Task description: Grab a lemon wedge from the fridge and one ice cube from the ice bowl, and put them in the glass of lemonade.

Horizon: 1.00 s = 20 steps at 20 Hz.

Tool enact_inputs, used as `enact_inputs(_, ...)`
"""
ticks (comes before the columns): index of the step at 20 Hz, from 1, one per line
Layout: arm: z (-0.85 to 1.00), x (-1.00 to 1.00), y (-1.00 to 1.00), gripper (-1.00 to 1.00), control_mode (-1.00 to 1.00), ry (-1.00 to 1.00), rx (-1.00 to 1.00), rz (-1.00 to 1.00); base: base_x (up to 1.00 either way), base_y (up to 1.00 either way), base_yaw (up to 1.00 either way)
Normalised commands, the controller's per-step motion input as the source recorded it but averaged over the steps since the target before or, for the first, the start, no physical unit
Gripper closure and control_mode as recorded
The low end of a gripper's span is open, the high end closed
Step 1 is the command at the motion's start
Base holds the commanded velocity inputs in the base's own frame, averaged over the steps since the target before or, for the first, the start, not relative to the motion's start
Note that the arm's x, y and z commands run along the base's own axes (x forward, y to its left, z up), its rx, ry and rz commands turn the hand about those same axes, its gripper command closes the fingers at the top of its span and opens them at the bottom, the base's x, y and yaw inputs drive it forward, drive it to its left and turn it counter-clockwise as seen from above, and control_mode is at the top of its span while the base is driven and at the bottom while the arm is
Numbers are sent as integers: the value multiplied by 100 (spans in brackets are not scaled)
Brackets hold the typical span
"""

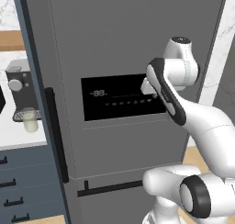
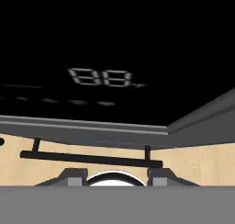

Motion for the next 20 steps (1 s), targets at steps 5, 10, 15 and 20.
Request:
enact_inputs(5, 0, -52, -3, -100, -100, 0, 2, 0, 0, 0, 0)
enact_inputs(10, -7, -73, -3, -100, -100, 0, 4, -3, 0, 0, 0)
enact_inputs(15, -24, -31, 0, -100, -100, 0, 2, -6, 0, 0, 0)
enact_inputs(20, -7, 0, 0, -100, -100, 0, 0, -3, 0, 0, 0)
